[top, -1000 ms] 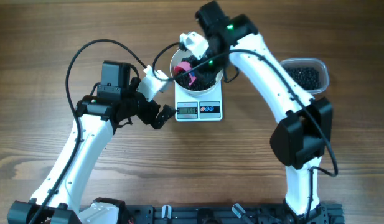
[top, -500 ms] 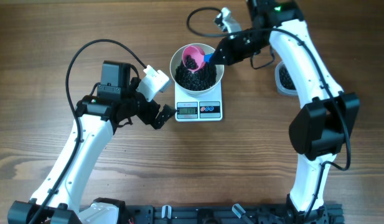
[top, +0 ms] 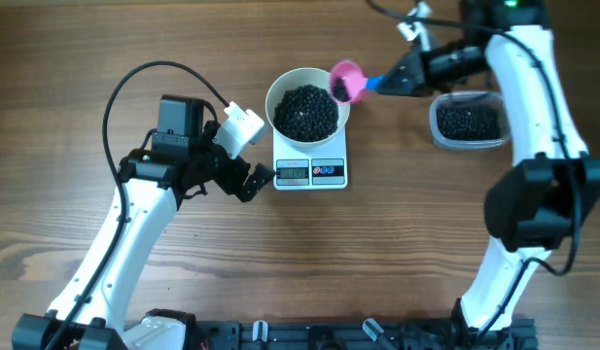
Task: Scoop item into bowl and weigh 150g on scale
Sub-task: 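Carry the scoop to the clear tub and dump beans back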
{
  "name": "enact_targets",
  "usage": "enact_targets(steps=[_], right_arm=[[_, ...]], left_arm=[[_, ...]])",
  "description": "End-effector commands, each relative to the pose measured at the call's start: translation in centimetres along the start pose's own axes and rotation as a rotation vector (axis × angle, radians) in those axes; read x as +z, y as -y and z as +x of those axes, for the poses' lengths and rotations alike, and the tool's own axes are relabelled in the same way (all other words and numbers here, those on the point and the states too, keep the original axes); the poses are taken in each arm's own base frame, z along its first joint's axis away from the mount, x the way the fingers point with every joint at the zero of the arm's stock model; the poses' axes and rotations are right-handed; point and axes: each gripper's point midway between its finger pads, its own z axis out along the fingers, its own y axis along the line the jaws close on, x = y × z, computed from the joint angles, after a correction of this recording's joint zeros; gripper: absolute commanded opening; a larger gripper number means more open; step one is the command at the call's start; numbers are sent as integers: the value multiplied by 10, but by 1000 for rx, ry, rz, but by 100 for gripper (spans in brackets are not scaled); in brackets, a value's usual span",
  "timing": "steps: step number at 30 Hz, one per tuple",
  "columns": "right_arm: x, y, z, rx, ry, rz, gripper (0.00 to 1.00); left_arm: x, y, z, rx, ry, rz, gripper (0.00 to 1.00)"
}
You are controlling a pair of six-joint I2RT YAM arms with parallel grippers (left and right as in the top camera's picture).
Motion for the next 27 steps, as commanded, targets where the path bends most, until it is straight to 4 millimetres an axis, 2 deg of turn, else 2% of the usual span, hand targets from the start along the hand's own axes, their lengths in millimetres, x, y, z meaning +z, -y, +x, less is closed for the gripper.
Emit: enact_targets(steps=[1, 8, 18, 22, 27], right_arm=[[-35, -8, -2, -43, 76, -4, 4], [-49, 5, 2, -21, 88, 16, 4], [-107, 54, 17, 45, 181, 71, 4], [-140, 101, 37, 127, 188, 226, 4], [-171, 137, 59, 198, 191, 348, 4]], left_arm=[[1, 2, 1, 0, 5, 17, 100], [1, 2, 1, 0, 5, 17, 100], [1, 2, 1, 0, 5, 17, 100], [1, 2, 1, 0, 5, 17, 100], [1, 2, 1, 0, 5, 17, 100]])
